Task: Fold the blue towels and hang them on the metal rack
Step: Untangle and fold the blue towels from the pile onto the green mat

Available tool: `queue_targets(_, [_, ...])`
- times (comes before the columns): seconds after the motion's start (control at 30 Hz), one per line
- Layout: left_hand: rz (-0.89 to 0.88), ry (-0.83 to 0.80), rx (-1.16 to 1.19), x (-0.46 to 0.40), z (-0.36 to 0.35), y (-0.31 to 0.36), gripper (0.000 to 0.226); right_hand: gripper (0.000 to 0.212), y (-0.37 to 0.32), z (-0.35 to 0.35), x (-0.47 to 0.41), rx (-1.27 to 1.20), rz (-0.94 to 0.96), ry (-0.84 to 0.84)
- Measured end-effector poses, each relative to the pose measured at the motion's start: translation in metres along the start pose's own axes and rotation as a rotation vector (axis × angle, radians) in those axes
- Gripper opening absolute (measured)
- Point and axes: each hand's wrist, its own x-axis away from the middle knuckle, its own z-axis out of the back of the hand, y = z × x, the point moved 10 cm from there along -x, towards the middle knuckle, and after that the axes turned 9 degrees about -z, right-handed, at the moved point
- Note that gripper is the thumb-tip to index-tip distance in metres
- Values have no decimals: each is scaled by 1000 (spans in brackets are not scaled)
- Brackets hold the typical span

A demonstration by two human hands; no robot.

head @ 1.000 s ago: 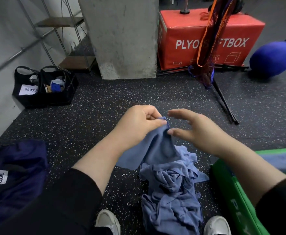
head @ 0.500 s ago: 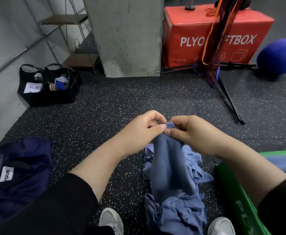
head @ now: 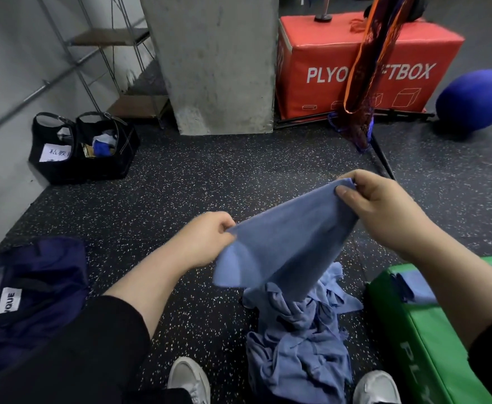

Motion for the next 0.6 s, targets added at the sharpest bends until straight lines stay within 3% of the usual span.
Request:
queue_targets(0.2, [94, 147, -220, 1, 28, -22, 22, 14, 21, 12, 1, 86, -107, 98])
queue_targets(0.37, [67, 313, -9, 3, 49, -19, 35, 15, 29, 30, 0, 52, -180, 203])
queue_targets(0.5, [-37, 169, -1, 5, 27, 7, 23, 15, 19, 23, 0, -14, -123, 118])
queue_targets(0.6, [-86, 50, -44, 4, 6, 29, 22, 18, 2, 5, 5, 72, -48, 18])
